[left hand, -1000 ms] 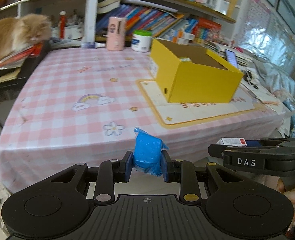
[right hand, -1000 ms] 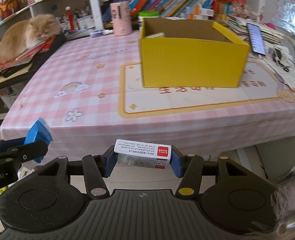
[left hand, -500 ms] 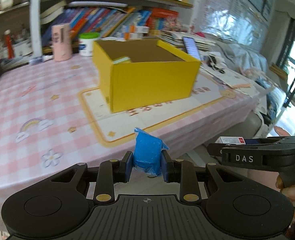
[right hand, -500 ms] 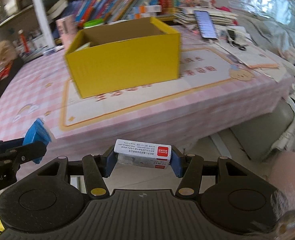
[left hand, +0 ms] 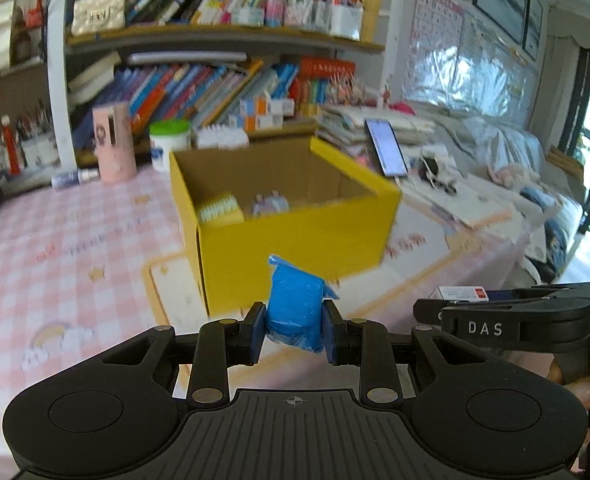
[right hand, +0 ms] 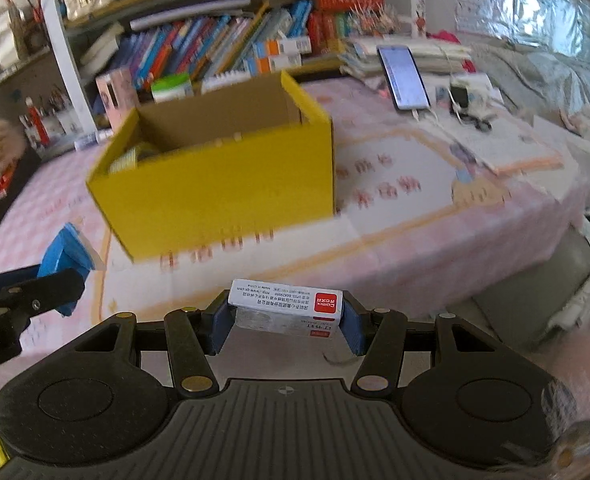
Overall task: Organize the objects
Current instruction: 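Carry the blue block and medicine box with both grippers toward the yellow box, then lower both items into the box and open both grippers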
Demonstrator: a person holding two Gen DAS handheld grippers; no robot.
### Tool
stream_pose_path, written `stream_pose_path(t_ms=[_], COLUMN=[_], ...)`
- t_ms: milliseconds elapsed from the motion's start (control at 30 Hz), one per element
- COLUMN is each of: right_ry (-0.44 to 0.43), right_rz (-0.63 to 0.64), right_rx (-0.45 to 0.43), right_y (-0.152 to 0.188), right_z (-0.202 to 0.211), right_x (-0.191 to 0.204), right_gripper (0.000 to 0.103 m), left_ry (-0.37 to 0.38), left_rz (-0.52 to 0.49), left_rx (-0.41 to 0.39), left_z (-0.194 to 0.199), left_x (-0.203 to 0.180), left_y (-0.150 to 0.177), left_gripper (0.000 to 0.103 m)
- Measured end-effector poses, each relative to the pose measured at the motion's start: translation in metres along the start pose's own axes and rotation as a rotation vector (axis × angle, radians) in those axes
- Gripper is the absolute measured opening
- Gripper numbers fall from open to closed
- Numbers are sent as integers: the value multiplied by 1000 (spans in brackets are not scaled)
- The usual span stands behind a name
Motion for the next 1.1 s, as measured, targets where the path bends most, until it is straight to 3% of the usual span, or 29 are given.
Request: stream_pose_path(t_ms=[267, 467, 800, 967, 1100], right_ry=[-96, -149, -209, -248, -263], right_rz=[26, 119, 191, 249, 303], right_rx=[-145, -208, -138, -75, -24], right_y=[-80, -121, -159, -163, -158], right_z=[-10, -37, -109, -137, -155], right_x=[1, 11, 30, 50, 63], right_gripper=[52, 52, 52, 52, 52], left_ry=[-81, -135, -196, -226, -230], left_rz=[-6, 16, 77, 118, 128], left_rx=[-92, -94, 9, 57, 53], left_z=[-22, -57, -120, -139, -144], left_x=[4, 15, 34, 45, 44], left_y=[-50, -72, -74, -68, -67], left_gripper=[27, 27, 27, 28, 28])
Point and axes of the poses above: each gripper's, at about its wrist camera, not at the fingertips, and z roughly against the way its jaws point, x to its left, y to its underside, the point moved 5 cm from there along -z, roughly the way its jaws point, and after that the axes turned 12 degrees about y, right-handed, at the moved point
